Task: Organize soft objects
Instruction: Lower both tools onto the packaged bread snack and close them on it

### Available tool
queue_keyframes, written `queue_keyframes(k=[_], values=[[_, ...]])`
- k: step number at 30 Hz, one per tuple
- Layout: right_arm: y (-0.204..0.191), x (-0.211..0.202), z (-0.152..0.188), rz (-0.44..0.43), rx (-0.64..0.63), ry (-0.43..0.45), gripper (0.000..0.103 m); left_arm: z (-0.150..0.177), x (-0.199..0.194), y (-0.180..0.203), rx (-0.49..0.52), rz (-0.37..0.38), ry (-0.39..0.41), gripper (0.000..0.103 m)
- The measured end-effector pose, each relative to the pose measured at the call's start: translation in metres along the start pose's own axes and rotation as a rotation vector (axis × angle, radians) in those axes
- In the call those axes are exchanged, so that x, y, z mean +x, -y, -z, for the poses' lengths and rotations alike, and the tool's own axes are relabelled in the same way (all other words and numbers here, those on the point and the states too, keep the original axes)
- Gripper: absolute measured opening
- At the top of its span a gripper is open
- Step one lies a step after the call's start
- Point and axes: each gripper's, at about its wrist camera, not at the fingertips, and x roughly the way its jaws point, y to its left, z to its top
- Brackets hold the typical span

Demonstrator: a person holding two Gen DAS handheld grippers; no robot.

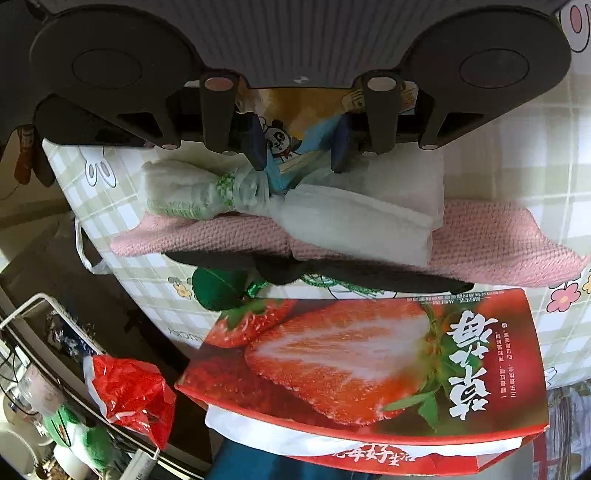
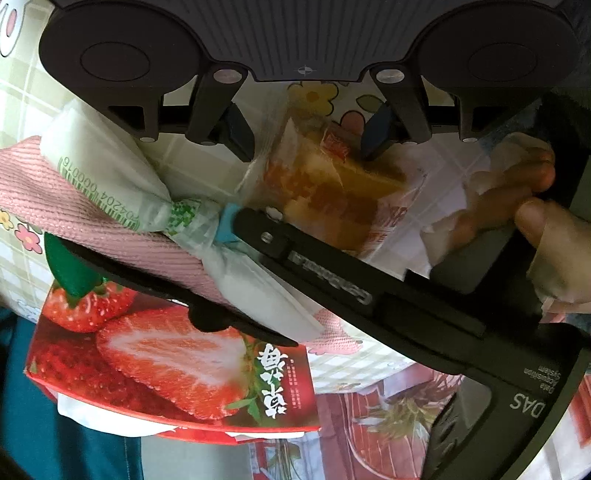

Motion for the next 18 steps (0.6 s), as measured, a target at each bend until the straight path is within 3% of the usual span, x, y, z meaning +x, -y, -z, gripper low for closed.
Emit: queue_keyframes(k=[2,8,11,15,18], values=[[0.002,0.0,0.0,-0.012,0.009,0.007,0.052,0.0,-0.005,-0.004,-0.022,0.011,0.008,0.04],[0.005,-0.001,0.001,-0.023,0.035,0.021,0.048,0.011,-0.048,-0.016,-0.06,0.017,0.079,0.055],[0.004,-0.005,0.005,-0.022,0.039,0.025,0.047,0.029,-0.07,-0.023,-0.105,0.001,0.122,0.055],[0.008,-0.005,0.005,-0.023,0.051,0.028,0.047,0.05,-0.082,-0.031,-0.141,-0.075,0.13,0.055],[0.008,-0.006,0.003,-0.021,0.052,0.024,0.047,0.058,-0.084,-0.038,-0.184,-0.068,0.127,0.054]])
